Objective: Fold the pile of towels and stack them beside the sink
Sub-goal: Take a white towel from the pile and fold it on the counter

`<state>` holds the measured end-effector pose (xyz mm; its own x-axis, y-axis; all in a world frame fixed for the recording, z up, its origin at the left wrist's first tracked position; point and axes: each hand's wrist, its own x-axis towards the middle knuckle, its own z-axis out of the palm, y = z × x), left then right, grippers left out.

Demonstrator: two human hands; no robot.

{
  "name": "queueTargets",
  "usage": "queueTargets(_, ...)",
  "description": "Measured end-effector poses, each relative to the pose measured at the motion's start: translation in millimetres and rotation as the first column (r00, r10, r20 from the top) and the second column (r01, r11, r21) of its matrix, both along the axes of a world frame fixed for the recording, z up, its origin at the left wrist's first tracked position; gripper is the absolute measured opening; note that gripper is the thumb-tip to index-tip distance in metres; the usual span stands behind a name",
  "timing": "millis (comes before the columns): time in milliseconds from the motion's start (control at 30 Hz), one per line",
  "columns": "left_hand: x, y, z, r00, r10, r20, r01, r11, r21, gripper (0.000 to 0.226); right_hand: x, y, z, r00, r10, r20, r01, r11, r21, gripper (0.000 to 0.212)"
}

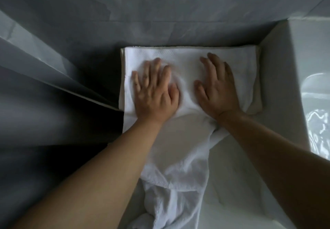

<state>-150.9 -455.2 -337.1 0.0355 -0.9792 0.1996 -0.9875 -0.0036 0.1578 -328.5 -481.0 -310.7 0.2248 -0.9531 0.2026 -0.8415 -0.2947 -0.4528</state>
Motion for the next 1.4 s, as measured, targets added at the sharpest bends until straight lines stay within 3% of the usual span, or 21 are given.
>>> queueTargets(67, -1, 0, -2, 1.000, -0.001, 0.018, 0.002, 1.000, -0.010, 0.055, -1, 25, 6, 0.966, -0.161, 0.200, 0.170, 0.985, -0.027, 0.053)
queueTargets(100, -1, 2, -2, 1.000, 0.003, 0.029, -0.003, 1.000, -0.008, 0.056, -2, 46, 10, 0.902, -0.290, 0.321, 0.314, 0.949, -0.023, 0.049)
queueTargets(133, -2, 3, -2, 0.999, 0.009, 0.036, -0.009, 1.000, -0.008, 0.056, -4, 70, 12, 0.792, -0.437, 0.425, 0.470, 0.882, 0.031, 0.045)
queueTargets(200, -3, 3, 0, 0.999, 0.020, 0.037, -0.019, 1.000, -0.015, 0.056, -5, 113, 14, 0.500, -0.715, 0.488, 0.663, 0.679, 0.315, 0.038)
queueTargets(233, -3, 3, 1, 0.999, 0.024, 0.033, -0.023, 1.000, -0.019, 0.055, -4, 127, 15, 0.389, -0.804, 0.450, 0.640, 0.587, 0.496, 0.034)
queueTargets(300, -4, 2, 2, 0.999, 0.030, 0.026, -0.029, 0.999, -0.024, 0.055, -3, 134, 16, 0.314, -0.851, 0.421, 0.468, 0.525, 0.711, 0.017)
queueTargets(400, -4, 2, 2, 1.000, 0.027, 0.014, -0.026, 0.999, -0.043, 0.055, -7, 112, 20, 0.389, -0.828, 0.404, 0.362, 0.540, 0.760, 0.013)
queueTargets(433, -4, 2, 2, 1.000, 0.025, 0.012, -0.025, 0.999, -0.045, 0.055, -8, 103, 22, 0.364, -0.836, 0.410, 0.330, 0.528, 0.783, 0.017)
queueTargets(533, -5, 2, 3, 1.000, 0.030, -0.003, -0.030, 0.999, -0.031, 0.057, -17, 86, 33, 0.177, -0.851, 0.494, 0.180, 0.521, 0.834, 0.018)
queueTargets(567, -5, 2, 3, 0.999, 0.032, -0.008, -0.032, 0.999, -0.029, 0.058, -23, 85, 36, 0.176, -0.841, 0.512, 0.197, 0.540, 0.818, 0.015)
queueTargets(600, -4, 2, 4, 0.999, 0.035, -0.013, -0.036, 0.999, -0.029, 0.058, -29, 85, 40, 0.258, -0.818, 0.515, 0.256, 0.572, 0.780, 0.011)
queueTargets(667, -4, 3, 5, 0.999, 0.041, -0.016, -0.042, 0.998, -0.036, 0.058, -43, 88, 49, 0.512, -0.748, 0.422, 0.426, 0.648, 0.632, 0.008)
queueTargets(733, -5, 3, 5, 0.999, 0.045, -0.013, -0.046, 0.998, -0.051, 0.057, -54, 92, 61, 0.660, -0.721, 0.212, 0.540, 0.651, 0.534, 0.021)
queueTargets(800, -5, 3, 5, 0.999, 0.040, -0.012, -0.040, 0.998, -0.055, 0.057, -55, 97, 75, 0.725, -0.685, 0.072, 0.549, 0.638, 0.540, 0.045)
queueTargets(867, -4, 4, 4, 0.999, 0.037, -0.003, -0.037, 0.998, -0.055, 0.057, -49, 102, 86, 0.797, -0.602, -0.042, 0.547, 0.691, 0.473, 0.063)
queueTargets(967, -4, 4, 3, 0.999, 0.034, 0.011, -0.034, 0.998, -0.047, 0.058, -31, 107, 91, 0.823, -0.523, -0.224, 0.568, 0.768, 0.294, 0.075)
queueTargets(1067, -3, 4, 3, 0.999, 0.033, 0.034, -0.033, 0.999, -0.002, 0.060, -7, 69, 81, 0.905, -0.350, -0.243, 0.397, 0.900, 0.182, 0.071)
queueTargets(1233, -2, 5, 2, 0.999, 0.025, 0.030, -0.024, 0.999, -0.027, 0.061, -25, -6, 19, 0.921, -0.033, -0.388, 0.151, 0.949, 0.277, 0.061)
queueTargets(1400, -1, 5, -6, 0.999, 0.028, 0.017, -0.027, 0.995, -0.092, 0.061, -37, 0, -13, 0.928, -0.071, -0.367, 0.105, 0.992, 0.074, 0.060)
